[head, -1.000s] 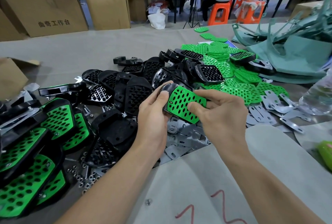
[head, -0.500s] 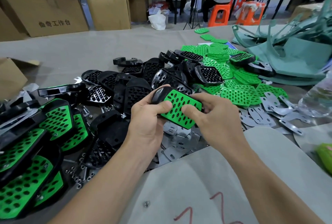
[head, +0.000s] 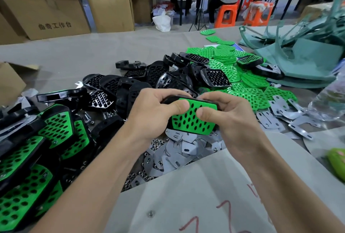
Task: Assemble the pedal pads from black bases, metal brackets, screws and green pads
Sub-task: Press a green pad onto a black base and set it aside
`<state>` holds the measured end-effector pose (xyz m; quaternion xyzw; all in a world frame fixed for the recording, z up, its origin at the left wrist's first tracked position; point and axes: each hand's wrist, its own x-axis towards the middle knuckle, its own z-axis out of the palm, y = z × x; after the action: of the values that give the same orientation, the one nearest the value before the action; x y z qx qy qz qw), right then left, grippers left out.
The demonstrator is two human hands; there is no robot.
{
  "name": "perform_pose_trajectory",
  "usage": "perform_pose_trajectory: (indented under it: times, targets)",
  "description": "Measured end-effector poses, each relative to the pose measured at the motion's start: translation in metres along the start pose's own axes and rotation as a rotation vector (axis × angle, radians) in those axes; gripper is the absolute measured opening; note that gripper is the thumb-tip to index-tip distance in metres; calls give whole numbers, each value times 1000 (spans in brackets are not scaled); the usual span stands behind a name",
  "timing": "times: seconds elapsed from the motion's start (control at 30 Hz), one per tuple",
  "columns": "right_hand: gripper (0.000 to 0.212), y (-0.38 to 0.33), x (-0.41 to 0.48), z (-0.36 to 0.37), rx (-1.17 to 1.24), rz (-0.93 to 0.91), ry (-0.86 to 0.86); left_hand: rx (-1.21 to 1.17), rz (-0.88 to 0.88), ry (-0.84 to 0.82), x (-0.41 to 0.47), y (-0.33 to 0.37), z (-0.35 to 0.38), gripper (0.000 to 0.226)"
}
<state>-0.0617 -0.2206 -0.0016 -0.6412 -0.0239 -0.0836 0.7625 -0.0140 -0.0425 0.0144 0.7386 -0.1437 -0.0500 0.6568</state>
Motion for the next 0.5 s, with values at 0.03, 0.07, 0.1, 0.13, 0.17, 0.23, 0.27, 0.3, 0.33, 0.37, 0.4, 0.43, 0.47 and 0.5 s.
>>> perform_pose_trajectory:
  times: [0.03,0.07,0.1,0.13,0.17,0.23,0.27,0.3,0.33,0.37,0.4,0.43,0.47,0.5]
  targets:
    - [28,-1,0,1,26,38,-20,-77,-33,38,-1,-2,4,13]
    - [29,-1,1,2,43,75,-43,-151,-70,71,-2,-5,7,12]
    - [31,0,1,3,49,107,-53,-218,-111,101,-3,-7,10,11]
    - [29,1,1,4,45,124,-49,-268,-146,126,-4,-8,12,12]
    - [24,2,1,5,20,119,-27,-286,-162,139,-4,-10,13,15]
    - [16,2,1,5,-75,57,29,-161,-121,106,-2,-11,8,21]
    - [16,1,1,5,-116,18,38,-59,-87,63,-1,-11,4,20]
    - [16,0,1,5,-140,-19,31,25,-60,15,1,-10,-1,17]
    - [14,-2,2,4,-143,-48,16,88,-44,-41,2,-9,-4,16]
    - [12,-3,2,3,-138,-66,-2,128,-33,-98,2,-6,-6,18]
    - [14,-4,2,1,-136,-80,-16,150,-16,-147,1,-5,-5,18]
    - [16,-3,2,0,-136,-91,-28,166,7,-172,0,-3,-4,17]
    - [16,-3,2,-1,-137,-98,-35,173,27,-170,0,-3,-2,15]
    - [17,-2,2,-2,-136,-99,-39,167,39,-148,-1,-3,0,14]
